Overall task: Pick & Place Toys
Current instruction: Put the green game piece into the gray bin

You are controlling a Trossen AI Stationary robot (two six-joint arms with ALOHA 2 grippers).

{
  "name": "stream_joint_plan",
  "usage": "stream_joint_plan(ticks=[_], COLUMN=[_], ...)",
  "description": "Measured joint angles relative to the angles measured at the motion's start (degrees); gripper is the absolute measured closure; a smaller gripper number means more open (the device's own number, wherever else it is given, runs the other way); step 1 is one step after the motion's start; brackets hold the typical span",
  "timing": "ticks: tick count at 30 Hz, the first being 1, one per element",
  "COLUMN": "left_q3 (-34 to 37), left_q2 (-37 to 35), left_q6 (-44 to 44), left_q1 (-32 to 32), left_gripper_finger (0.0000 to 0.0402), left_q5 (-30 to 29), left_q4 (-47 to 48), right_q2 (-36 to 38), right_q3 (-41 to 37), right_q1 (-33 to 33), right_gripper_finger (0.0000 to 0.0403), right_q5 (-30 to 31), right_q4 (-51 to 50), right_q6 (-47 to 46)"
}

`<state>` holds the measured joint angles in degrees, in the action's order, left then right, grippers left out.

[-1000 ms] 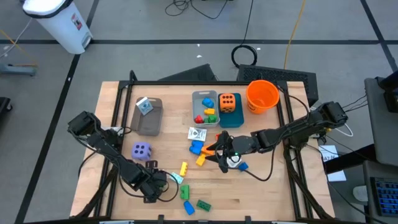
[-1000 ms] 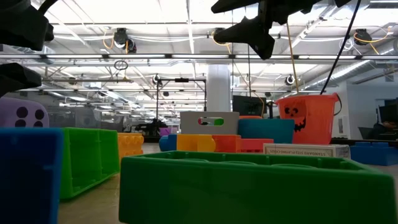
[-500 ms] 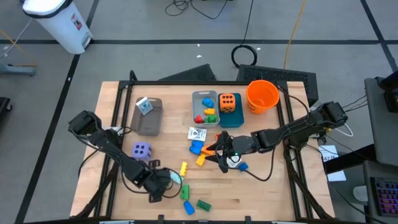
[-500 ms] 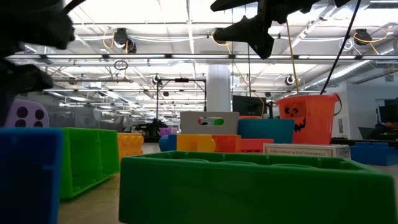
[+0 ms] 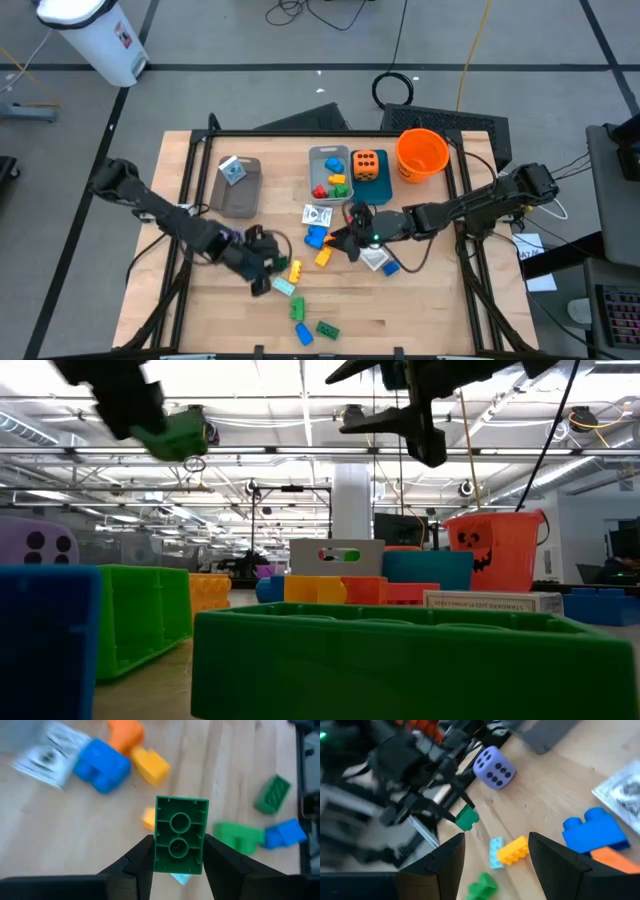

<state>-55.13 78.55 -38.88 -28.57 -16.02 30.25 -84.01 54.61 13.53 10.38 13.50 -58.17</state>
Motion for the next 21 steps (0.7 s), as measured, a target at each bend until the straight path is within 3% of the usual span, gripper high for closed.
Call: stream_joint_plan(ticks=[5, 10, 21], left_q3=[-4.1, -8.7, -15.4], left_q2=[-0.7, 0.9, 1.8], left_q6=[8.5, 15.7, 26.1], left_q1=[5.5, 10.2, 15.0], left_gripper_finger=[0.0256, 0.0255, 0.0255], left_q5=[-0.6, -0.7, -0.3], left_q4=[1.7, 1.9, 1.1], right_q2=[0.0, 0.0, 0.0], right_q3=[0.0, 0.0, 0.0], right_q1=[-2.2, -4.2, -5.7], right_gripper_finger=[0.0193, 0.0193, 0.0193], right_q5=[-0.6, -5.8, -6.2], right_q4=[0.1, 2.9, 4.2], right_q6=[-8.6, -10.2, -12.0])
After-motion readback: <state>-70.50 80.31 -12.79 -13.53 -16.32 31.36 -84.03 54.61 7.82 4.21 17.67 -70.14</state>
